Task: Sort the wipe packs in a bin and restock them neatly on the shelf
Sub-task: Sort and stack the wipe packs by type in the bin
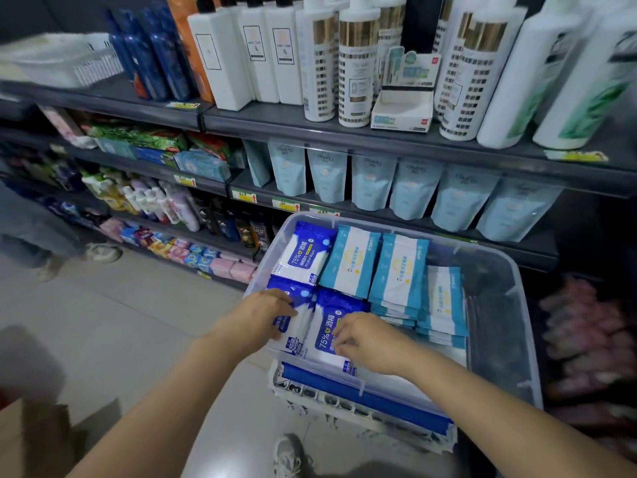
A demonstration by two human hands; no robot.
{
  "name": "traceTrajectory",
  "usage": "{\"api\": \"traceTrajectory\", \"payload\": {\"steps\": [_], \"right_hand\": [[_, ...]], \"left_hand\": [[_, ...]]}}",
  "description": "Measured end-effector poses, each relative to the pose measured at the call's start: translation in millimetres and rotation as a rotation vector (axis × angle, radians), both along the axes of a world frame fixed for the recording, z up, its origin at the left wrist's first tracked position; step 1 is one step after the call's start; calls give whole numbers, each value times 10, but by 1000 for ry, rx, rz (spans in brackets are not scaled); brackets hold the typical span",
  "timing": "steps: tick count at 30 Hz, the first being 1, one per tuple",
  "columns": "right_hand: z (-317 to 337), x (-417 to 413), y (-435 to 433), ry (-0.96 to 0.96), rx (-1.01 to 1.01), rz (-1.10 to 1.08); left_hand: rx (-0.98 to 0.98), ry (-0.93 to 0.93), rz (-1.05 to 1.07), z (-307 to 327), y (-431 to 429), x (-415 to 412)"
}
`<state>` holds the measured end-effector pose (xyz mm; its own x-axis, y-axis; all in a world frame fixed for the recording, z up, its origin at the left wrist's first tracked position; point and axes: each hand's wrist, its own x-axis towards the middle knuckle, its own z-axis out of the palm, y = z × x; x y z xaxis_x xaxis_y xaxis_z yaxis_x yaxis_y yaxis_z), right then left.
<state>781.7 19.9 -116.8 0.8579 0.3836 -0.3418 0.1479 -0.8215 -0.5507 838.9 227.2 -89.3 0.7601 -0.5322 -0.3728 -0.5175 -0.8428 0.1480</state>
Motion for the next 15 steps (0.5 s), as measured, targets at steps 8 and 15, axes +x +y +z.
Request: {"api": "traceTrajectory", "payload": {"steps": [8,15], "right_hand": [[91,-47,-193,-34,202,-260],[110,-23,-674,-142,326,-890]], "left_hand": [[8,-33,-31,68,-111,60],[-129,-115,-188,131,-561,401]]}}
